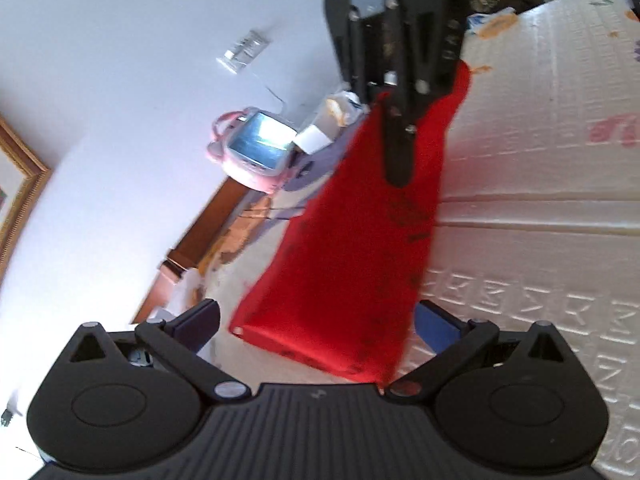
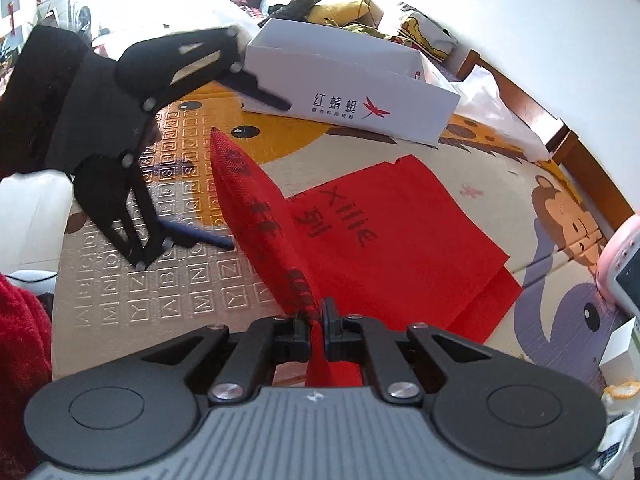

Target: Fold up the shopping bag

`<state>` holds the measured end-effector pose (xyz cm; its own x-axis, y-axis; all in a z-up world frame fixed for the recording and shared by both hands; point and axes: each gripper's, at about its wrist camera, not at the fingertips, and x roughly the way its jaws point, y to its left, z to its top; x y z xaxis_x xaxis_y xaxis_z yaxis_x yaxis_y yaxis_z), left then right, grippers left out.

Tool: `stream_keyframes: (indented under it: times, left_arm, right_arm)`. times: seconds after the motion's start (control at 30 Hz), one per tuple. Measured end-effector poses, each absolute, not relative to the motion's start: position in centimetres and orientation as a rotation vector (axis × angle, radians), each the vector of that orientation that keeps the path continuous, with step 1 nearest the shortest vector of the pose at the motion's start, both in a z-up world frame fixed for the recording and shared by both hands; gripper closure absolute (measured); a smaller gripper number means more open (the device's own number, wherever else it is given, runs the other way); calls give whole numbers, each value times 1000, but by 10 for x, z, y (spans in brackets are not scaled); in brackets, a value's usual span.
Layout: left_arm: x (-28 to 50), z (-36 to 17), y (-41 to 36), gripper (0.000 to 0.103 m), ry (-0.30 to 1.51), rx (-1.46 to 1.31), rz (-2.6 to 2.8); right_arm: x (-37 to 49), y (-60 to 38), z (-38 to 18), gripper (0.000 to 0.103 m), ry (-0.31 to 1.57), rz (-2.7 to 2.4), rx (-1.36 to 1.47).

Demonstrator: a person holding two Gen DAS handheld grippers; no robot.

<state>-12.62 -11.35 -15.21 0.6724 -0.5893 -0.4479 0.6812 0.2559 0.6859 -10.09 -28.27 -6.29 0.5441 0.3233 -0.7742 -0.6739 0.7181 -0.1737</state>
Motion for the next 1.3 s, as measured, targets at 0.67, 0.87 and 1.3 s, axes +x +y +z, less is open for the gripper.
stream_keyframes:
  times: [0.67,0.87,1.3]
  left_arm:
    - [-116,-149,-116,1,107,918,-877]
    - [-107,-151,-122,63,109,959,-791]
    - [-113,-164,-128,54,55,1067,-777]
  right_arm:
    - [-109,-283,-69,94,774,601,-490]
    - [-114,-284,-75,94,782,606,-493]
    - [-116,-284,-82,93,801,635,-497]
